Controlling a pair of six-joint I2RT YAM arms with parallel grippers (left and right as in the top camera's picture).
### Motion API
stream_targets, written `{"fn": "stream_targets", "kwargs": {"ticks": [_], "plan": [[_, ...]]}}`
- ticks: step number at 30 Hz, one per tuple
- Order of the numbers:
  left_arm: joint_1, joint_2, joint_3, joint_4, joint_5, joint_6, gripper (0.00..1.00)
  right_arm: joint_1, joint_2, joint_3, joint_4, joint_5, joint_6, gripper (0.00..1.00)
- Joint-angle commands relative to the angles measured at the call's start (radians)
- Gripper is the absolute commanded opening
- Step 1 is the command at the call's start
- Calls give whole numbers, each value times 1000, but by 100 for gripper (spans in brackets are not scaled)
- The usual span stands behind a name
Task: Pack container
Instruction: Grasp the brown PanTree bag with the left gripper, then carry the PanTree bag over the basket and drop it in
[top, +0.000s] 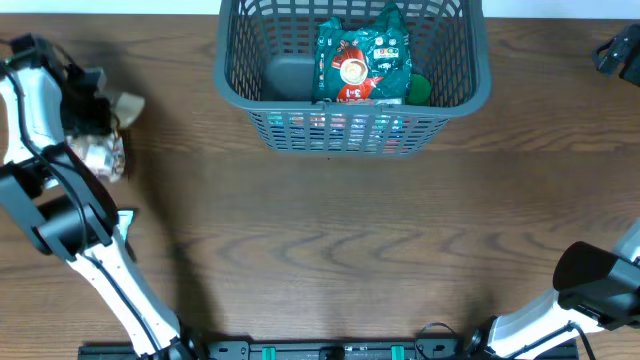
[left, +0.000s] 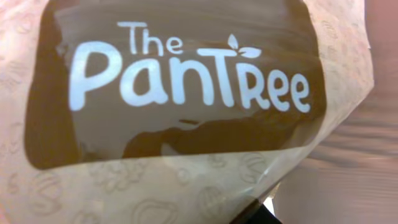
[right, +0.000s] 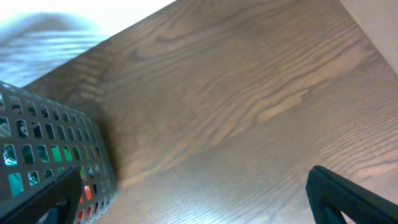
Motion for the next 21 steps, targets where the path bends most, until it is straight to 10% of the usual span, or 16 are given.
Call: {"fn": "stream_targets", "kwargs": {"ticks": [1, 8, 21], "plan": [[-43, -211, 17, 13, 6, -134, 6, -4, 8, -2, -9, 6, 12, 99], [-211, -477, 68, 72, 43, -197, 6, 11, 8, -2, -31, 2, 11, 99], [-736, -503, 148, 338, 137, 444, 5, 48, 8, -2, -39, 2, 0, 99]]}}
